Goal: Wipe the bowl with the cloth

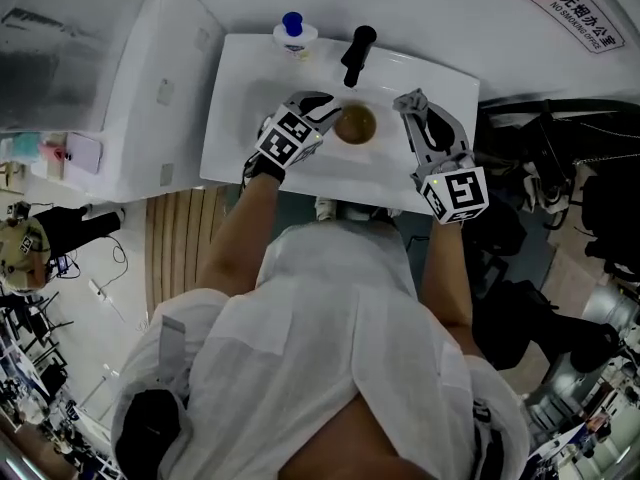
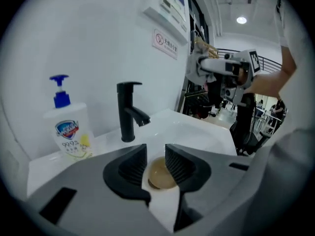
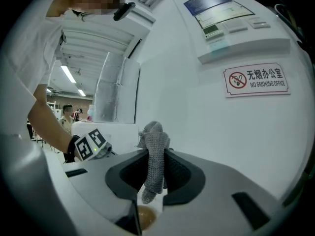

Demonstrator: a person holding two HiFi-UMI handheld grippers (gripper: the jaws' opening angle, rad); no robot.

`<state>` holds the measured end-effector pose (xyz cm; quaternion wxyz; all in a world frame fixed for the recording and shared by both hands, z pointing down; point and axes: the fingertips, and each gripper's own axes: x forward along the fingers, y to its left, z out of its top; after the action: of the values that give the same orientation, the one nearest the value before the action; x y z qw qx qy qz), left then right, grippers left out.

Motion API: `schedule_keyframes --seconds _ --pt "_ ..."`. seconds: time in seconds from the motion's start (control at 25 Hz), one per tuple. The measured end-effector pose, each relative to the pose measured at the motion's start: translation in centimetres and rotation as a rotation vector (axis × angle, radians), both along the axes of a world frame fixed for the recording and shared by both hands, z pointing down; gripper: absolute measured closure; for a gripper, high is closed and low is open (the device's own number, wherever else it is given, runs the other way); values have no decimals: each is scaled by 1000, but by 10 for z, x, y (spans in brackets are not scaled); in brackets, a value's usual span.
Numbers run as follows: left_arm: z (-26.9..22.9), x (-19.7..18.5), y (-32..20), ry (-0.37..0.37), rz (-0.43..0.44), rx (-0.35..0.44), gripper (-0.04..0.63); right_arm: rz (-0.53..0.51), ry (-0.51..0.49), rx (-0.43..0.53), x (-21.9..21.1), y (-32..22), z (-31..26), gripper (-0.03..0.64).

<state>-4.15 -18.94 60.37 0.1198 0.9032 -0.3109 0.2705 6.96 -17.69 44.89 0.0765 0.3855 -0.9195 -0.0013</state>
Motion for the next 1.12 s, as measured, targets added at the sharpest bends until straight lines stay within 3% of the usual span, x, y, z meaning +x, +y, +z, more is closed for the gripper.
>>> schedule_keyframes --seconds 0.24,0.6,0.96,1.12 --pt "71 10 -12 -89 -14 -142 457 -18 -4 -13 4 -8 9 531" --pt "155 12 -16 -188 -107 -361 433 -12 -13 -47 19 -19 23 531" --pt "191 20 -11 -214 -164 -498 430 -15 3 -83 24 -18 35 531" --pt "191 27 -9 -194 -161 -498 530 -5 14 -102 30 -16 43 531"
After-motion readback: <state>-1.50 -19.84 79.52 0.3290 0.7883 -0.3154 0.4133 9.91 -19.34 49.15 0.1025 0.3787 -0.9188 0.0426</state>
